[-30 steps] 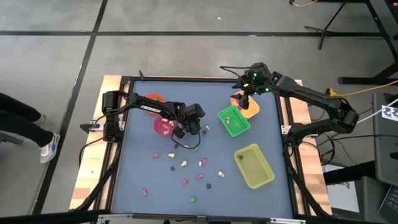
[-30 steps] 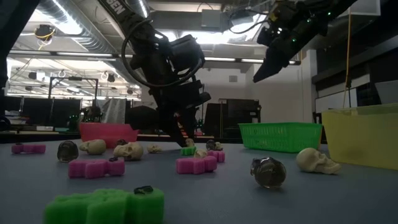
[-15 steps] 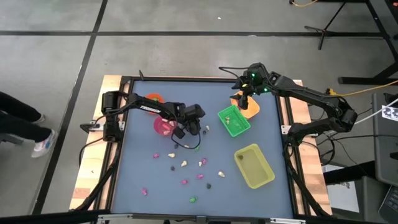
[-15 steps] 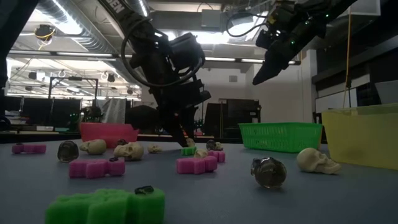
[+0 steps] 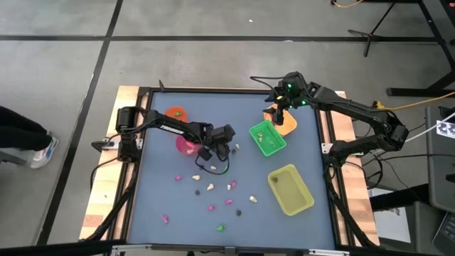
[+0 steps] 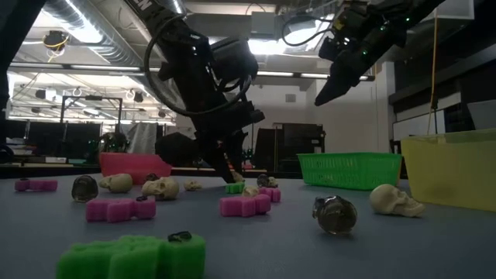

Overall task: Sort Halloween decoration
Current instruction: Put the white skull toy into the pink bin, then put the pink skeleton toy into the yellow bin

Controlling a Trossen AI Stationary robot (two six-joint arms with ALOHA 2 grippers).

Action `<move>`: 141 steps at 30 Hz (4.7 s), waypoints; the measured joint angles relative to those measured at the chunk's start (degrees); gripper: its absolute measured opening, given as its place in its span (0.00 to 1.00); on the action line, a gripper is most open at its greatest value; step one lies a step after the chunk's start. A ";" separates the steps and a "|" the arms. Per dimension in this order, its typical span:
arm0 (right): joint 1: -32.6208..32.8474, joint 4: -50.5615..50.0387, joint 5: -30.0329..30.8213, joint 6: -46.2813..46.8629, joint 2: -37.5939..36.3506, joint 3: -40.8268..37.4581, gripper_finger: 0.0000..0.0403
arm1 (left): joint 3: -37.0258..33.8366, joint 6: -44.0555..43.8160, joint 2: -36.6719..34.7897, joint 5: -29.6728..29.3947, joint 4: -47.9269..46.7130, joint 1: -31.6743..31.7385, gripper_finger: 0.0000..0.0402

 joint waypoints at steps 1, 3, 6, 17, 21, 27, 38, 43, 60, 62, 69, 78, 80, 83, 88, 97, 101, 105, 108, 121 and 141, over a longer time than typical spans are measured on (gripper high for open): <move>0.00 0.02 0.00 0.02 0.00 0.00 0.57 | -0.02 -0.46 -0.11 -0.21 0.06 -0.11 0.16; -0.01 0.01 0.00 0.02 0.00 0.00 0.57 | -0.08 -1.77 -0.63 -0.14 0.17 -0.20 0.16; -0.02 0.02 0.00 0.02 0.00 0.00 0.57 | -0.12 -4.24 -1.42 0.21 0.36 -0.15 0.16; 0.00 0.02 -0.02 0.00 0.00 0.00 0.57 | -0.09 -9.83 -5.82 -5.10 -0.28 -2.09 0.16; 0.00 0.02 -0.02 0.02 0.00 0.00 0.57 | -0.09 -16.99 -9.08 -8.16 -4.64 -3.27 0.16; 0.00 0.03 0.00 0.00 0.00 0.00 0.57 | -0.02 -33.30 -13.56 -8.55 -15.32 -4.61 0.16; 0.00 0.15 -0.02 0.02 0.00 0.00 0.57 | 0.00 -56.70 -15.82 -8.20 -42.89 -6.16 0.16; 0.00 0.23 -0.02 0.02 0.00 0.00 0.57 | 0.00 -61.79 -15.82 -8.20 -48.71 -6.18 0.16; 0.00 0.41 -0.02 0.00 0.00 0.00 0.57 | 0.02 -64.83 -15.81 -8.72 -48.59 -6.02 0.38; 0.00 0.41 -0.02 0.01 0.00 0.00 0.57 | 0.02 -65.59 -15.80 -8.72 -48.59 -6.02 0.42; 0.00 0.41 -0.02 0.02 0.00 0.00 0.57 | 0.02 -65.85 -15.80 -8.71 -48.61 -6.01 0.47; 0.00 0.41 -0.02 0.02 0.00 0.00 0.57 | 0.03 -70.50 -15.80 -7.47 -52.35 -5.99 0.47; 0.00 0.41 -0.02 0.02 0.00 0.00 0.57 | 0.02 -71.38 -16.20 -6.14 -53.12 -5.99 0.47; 0.00 0.41 -0.02 0.02 0.00 0.00 0.57 | 0.09 -73.01 -17.40 -5.11 -53.48 -6.04 0.47; 0.01 0.37 -0.04 0.02 0.00 0.00 0.57 | 0.11 -75.15 -21.21 -5.12 -53.50 -7.19 0.47; 0.02 0.31 -0.02 0.02 0.00 0.00 0.57 | 0.11 -85.56 -28.61 -4.96 -53.33 -13.65 0.47; 0.01 0.31 -0.02 0.04 -0.01 0.00 0.57 | 0.09 -93.05 -28.94 -4.96 -53.02 -18.46 0.47; 0.00 0.33 -0.73 1.82 -0.02 0.00 0.57 | -1.98 -98.76 -28.88 -4.96 -48.11 -23.35 0.47; 0.00 0.35 -4.10 2.93 -0.02 0.00 0.57 | -5.82 -102.32 -28.81 -4.92 -43.46 -26.69 0.47; 5.81 6.09 -11.55 7.32 -0.02 0.00 0.57 | -22.16 -109.52 -28.79 5.24 -25.66 -32.43 0.47; 30.83 17.43 2.57 7.12 0.78 0.04 0.57 | -26.94 -109.07 -28.79 3.90 -21.12 -33.11 0.46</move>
